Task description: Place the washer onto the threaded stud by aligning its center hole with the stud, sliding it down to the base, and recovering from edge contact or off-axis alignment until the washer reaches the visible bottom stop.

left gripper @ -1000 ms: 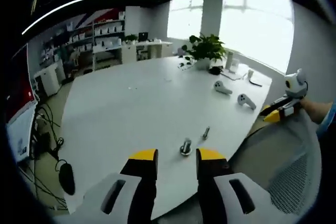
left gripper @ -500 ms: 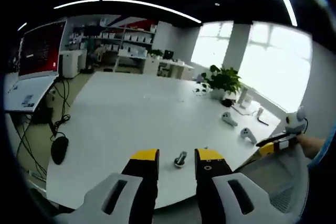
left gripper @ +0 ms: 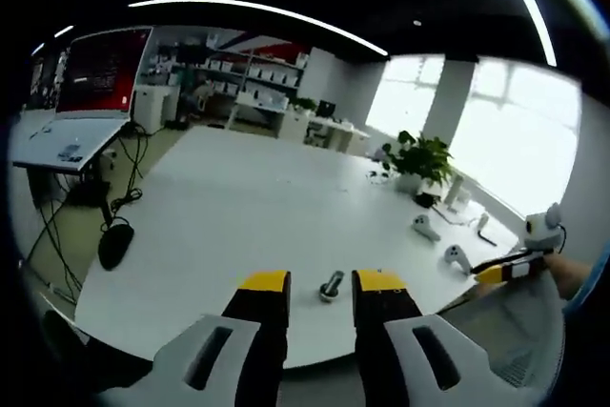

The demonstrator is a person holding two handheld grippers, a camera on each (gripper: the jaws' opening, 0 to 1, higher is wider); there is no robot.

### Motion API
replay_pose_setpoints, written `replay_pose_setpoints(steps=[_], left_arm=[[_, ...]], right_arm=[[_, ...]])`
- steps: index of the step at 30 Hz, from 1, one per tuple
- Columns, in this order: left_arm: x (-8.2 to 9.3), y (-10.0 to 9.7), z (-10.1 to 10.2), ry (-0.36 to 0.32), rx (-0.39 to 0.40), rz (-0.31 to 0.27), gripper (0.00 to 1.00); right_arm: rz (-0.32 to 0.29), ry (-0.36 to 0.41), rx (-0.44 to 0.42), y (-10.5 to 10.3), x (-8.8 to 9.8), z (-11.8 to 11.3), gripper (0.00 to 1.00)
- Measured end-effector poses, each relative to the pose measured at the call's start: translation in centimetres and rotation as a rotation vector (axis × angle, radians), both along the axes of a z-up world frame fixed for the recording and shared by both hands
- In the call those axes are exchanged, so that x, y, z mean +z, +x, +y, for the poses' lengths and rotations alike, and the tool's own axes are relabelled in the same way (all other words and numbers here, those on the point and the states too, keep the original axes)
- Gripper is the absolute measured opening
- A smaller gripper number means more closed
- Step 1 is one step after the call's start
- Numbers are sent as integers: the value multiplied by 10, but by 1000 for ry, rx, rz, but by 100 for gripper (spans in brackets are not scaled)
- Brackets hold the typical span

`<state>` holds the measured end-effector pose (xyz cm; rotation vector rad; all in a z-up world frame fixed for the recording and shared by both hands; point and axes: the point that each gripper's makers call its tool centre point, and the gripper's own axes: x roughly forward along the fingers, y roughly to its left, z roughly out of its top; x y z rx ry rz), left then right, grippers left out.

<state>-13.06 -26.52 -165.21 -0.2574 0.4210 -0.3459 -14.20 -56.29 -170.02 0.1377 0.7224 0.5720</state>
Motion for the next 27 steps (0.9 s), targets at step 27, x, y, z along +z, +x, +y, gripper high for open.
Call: replay_pose_setpoints(steps=[27], left_arm=[[-17,-11,5,-27,17,82,34]], right_arm=[[-2,9,0,-1,1,1,33]])
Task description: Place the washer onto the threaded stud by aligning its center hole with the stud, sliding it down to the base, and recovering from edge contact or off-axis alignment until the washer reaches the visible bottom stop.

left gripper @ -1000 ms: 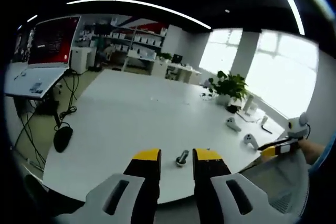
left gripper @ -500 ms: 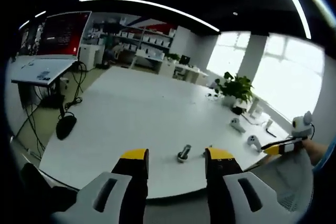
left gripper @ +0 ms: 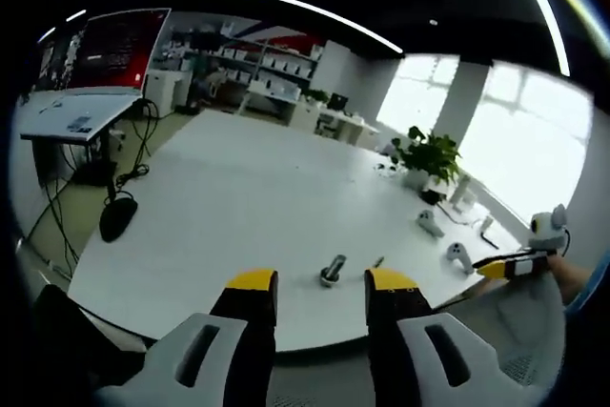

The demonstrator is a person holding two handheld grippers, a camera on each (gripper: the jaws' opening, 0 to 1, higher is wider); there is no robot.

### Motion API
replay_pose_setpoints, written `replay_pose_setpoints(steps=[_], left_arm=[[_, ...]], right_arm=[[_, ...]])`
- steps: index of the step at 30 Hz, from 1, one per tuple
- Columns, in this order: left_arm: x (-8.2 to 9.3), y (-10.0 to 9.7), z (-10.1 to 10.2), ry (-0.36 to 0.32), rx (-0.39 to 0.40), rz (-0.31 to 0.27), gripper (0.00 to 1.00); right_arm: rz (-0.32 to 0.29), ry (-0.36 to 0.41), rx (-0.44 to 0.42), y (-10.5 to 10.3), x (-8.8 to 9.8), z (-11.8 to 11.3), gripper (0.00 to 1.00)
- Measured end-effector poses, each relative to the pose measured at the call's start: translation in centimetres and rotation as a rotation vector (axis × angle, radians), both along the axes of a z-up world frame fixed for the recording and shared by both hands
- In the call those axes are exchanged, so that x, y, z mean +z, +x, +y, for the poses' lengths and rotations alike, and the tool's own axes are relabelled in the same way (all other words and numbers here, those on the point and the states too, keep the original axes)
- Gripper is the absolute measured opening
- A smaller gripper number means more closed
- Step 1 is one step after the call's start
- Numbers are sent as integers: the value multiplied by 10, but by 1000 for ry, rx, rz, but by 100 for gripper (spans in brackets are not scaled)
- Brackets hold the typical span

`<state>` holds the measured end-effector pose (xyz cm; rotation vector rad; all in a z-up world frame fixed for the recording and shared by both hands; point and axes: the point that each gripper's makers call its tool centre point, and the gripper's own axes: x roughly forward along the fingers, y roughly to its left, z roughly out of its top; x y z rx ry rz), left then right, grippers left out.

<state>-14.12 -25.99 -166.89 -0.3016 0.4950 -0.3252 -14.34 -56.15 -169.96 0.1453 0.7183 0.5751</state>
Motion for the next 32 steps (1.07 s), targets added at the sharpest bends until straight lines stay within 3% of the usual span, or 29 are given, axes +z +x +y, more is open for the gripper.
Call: replay_pose_setpoints(steps=[32], left_arm=[[-4,-3,-1,24,-8,18,33]], right_arm=[[-1,21,6,-1,1,2,33]])
